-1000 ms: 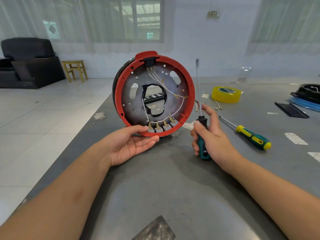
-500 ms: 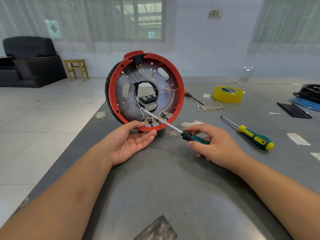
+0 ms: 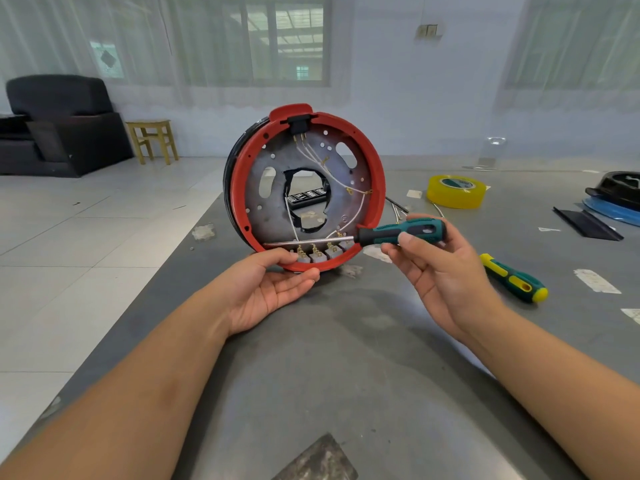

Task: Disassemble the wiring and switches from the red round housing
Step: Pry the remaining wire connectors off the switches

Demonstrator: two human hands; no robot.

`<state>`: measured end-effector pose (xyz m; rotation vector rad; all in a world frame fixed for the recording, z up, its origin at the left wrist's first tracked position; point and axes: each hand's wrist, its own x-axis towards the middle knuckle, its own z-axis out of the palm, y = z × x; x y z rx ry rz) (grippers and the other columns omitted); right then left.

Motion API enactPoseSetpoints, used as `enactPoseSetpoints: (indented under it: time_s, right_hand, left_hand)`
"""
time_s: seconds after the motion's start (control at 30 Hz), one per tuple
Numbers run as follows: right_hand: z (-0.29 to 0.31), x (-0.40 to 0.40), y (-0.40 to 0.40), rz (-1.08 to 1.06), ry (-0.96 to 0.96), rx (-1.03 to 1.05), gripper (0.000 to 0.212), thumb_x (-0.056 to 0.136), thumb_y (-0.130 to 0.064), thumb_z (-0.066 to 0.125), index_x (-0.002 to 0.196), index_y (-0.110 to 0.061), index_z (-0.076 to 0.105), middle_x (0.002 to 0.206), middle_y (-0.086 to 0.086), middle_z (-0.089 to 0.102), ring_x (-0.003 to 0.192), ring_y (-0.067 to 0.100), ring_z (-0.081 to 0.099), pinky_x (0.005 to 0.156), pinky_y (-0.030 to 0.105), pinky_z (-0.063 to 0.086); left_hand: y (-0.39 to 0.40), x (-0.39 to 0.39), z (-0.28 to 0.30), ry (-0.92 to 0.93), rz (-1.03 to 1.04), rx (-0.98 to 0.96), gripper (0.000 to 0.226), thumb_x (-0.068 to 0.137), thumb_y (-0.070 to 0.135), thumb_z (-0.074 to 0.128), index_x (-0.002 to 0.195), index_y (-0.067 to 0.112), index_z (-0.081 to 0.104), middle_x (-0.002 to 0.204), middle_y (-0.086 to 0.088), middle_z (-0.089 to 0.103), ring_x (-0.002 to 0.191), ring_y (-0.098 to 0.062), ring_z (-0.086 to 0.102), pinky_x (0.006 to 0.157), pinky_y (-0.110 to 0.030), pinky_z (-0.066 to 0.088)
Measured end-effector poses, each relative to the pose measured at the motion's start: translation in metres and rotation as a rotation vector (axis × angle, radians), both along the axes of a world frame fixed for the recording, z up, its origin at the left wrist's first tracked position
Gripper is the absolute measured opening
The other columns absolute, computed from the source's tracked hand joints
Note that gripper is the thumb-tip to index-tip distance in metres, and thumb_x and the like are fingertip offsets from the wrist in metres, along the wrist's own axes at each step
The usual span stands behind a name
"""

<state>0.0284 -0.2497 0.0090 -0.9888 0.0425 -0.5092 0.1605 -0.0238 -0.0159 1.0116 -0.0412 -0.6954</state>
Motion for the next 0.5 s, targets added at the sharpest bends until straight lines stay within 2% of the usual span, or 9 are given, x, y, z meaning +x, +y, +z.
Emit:
enactPoseSetpoints:
  time_s: [0.07, 0.17, 0.3, 0.4, 0.5]
  right_hand:
    - [-0.003, 0.002, 0.006, 0.003, -0.022, -0.017, 0.049, 0.075, -0.006, 0.077, 0.120, -0.011, 0.057, 0.115, 0.025, 0.071, 0.095, 0.041, 0.074, 0.078, 0.033, 0.062]
    - [-0.005, 0.001, 0.011, 0.011, -0.051, -0.087, 0.048, 0.078, -0.012, 0.080, 0.118, -0.022, 0.055, 0.103, 0.011, 0.076, 0.094, 0.047, 0.073, 0.076, 0.035, 0.062]
    - [-0.002, -0.001, 0.012, -0.087, 0.013, -0.206, 0.049, 0.070, -0.017, 0.085, 0.107, -0.015, 0.052, 0.094, 0.014, 0.076, 0.084, 0.041, 0.076, 0.069, 0.031, 0.061]
    - [0.004, -0.004, 0.005, -0.110, 0.106, -0.443, 0.043, 0.076, -0.014, 0.086, 0.097, -0.012, 0.048, 0.084, 0.015, 0.077, 0.075, 0.034, 0.077, 0.062, 0.026, 0.059]
    - [0.011, -0.007, 0.000, -0.119, 0.202, -0.618, 0.042, 0.079, -0.011, 0.086, 0.096, -0.008, 0.048, 0.079, 0.014, 0.076, 0.066, 0.028, 0.075, 0.055, 0.024, 0.057]
  left_hand:
    - [-0.001, -0.001, 0.000, -0.006, -0.010, 0.020, 0.006, 0.094, -0.003, 0.062, 0.099, -0.003, 0.065, 0.106, -0.032, 0.074, 0.103, -0.042, 0.077, 0.070, -0.039, 0.066]
    - [-0.001, -0.002, 0.002, -0.008, -0.026, 0.031, 0.015, 0.095, -0.003, 0.060, 0.109, -0.004, 0.064, 0.108, -0.031, 0.074, 0.102, -0.040, 0.077, 0.070, -0.038, 0.066]
    - [-0.001, -0.002, 0.002, 0.001, -0.020, 0.020, 0.015, 0.095, -0.002, 0.058, 0.110, -0.002, 0.063, 0.106, -0.031, 0.075, 0.100, -0.039, 0.078, 0.070, -0.039, 0.066]
    - [-0.001, -0.001, 0.002, 0.004, -0.014, 0.012, 0.007, 0.095, -0.001, 0.058, 0.099, -0.001, 0.064, 0.106, -0.030, 0.075, 0.100, -0.040, 0.078, 0.068, -0.039, 0.066]
    - [-0.001, 0.000, 0.001, 0.004, -0.001, 0.008, 0.007, 0.095, -0.002, 0.059, 0.099, -0.001, 0.064, 0.108, -0.031, 0.075, 0.100, -0.041, 0.078, 0.069, -0.040, 0.066]
